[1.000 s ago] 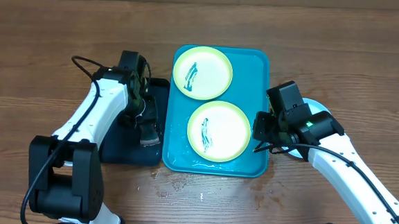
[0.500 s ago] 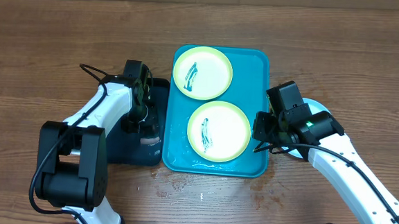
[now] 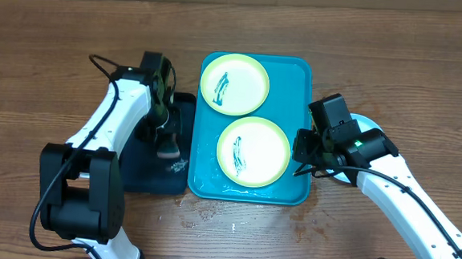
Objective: Clean dirty plates on tray and stack at the side
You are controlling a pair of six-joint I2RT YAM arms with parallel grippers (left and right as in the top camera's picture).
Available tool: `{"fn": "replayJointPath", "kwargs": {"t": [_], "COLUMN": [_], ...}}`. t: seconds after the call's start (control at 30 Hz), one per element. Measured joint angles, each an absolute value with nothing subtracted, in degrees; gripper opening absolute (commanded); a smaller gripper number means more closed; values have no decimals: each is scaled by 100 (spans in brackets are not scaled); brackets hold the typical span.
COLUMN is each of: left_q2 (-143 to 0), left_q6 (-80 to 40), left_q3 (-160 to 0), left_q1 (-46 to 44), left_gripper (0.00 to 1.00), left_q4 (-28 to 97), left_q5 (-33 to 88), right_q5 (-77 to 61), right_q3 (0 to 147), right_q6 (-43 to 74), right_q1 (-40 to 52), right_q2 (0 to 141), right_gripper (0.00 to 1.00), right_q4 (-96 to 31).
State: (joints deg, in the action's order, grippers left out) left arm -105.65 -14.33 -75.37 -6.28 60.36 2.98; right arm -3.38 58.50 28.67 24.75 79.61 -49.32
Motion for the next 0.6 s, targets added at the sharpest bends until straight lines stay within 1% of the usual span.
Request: {"fn": "replayJointPath", "kwargs": {"t": [0.1, 0.4, 0.6], "left_q2": [-10565, -10495, -10388], "left_q6": [-1328, -1334, -1337], "left_q3": [-7441, -6285, -6149], "left_q1": [-642, -956, -956], "left_gripper": [4, 4, 4], "left_q4": [5826, 4405, 4392], "left_q5": [250, 202, 213], "right_q5": [-336, -338, -311], "right_q3": [5850, 5850, 5850], "right_q6": [2864, 2867, 2864], "right_q1": [2475, 2473, 2473], "right_q2": [7961, 7961, 7961], "right_gripper": [27, 27, 27], "right_q4": [-4908, -4886, -4794]}}
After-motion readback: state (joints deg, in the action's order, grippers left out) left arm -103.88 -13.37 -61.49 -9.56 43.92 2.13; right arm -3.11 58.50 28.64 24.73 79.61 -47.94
